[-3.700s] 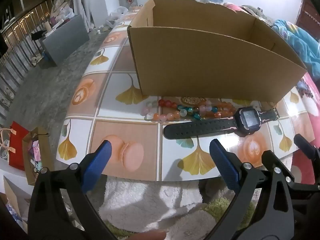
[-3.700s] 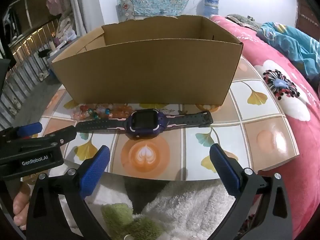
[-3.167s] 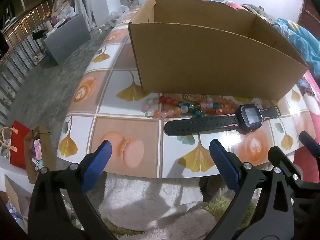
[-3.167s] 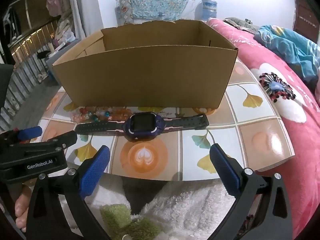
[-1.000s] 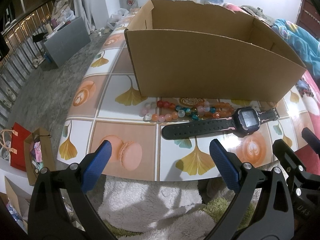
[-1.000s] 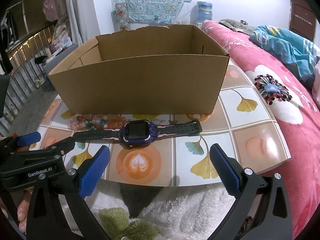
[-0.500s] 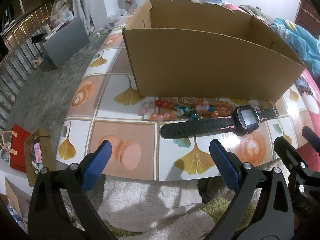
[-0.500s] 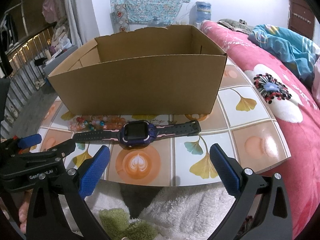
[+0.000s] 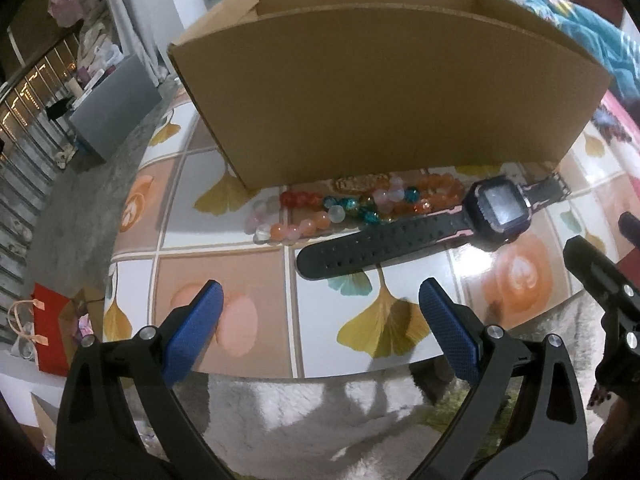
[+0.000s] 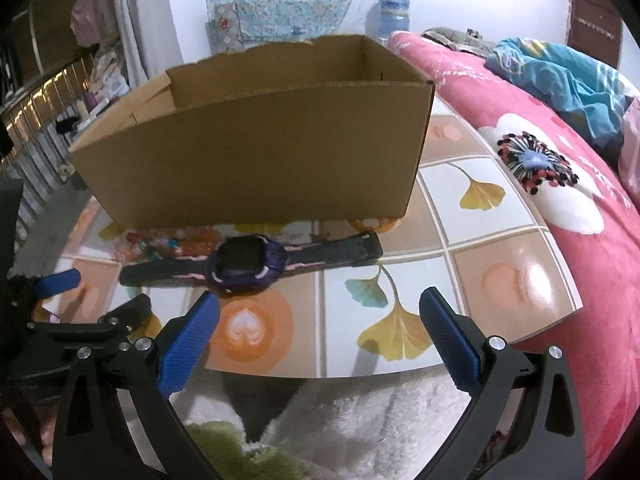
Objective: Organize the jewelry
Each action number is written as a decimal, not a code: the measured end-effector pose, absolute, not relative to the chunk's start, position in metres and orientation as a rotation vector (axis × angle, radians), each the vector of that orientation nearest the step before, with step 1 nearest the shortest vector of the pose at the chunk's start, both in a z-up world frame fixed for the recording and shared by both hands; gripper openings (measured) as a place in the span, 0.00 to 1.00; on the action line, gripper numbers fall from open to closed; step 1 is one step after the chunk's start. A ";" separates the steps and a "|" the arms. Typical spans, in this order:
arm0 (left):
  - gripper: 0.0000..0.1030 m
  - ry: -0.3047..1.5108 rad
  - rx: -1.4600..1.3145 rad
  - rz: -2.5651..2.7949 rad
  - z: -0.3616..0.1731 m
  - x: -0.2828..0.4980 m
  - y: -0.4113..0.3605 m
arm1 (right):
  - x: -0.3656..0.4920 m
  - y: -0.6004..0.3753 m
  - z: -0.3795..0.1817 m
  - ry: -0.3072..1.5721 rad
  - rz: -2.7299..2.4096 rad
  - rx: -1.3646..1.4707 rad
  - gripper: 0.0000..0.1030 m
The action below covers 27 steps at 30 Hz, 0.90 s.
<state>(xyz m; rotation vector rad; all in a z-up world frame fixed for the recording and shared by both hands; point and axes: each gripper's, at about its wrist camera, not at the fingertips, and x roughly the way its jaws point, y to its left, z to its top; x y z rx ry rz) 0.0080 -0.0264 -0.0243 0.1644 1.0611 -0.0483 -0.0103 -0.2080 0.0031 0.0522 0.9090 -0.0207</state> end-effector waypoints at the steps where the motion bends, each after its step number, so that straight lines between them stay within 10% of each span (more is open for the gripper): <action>1: 0.92 1.065 0.171 -0.046 -0.026 0.008 -0.027 | -0.009 -0.208 0.000 0.918 -0.024 0.040 0.95; 27: 0.92 1.132 0.065 -0.113 -0.039 0.032 0.000 | 0.000 -0.217 -0.029 0.959 -0.041 0.003 0.95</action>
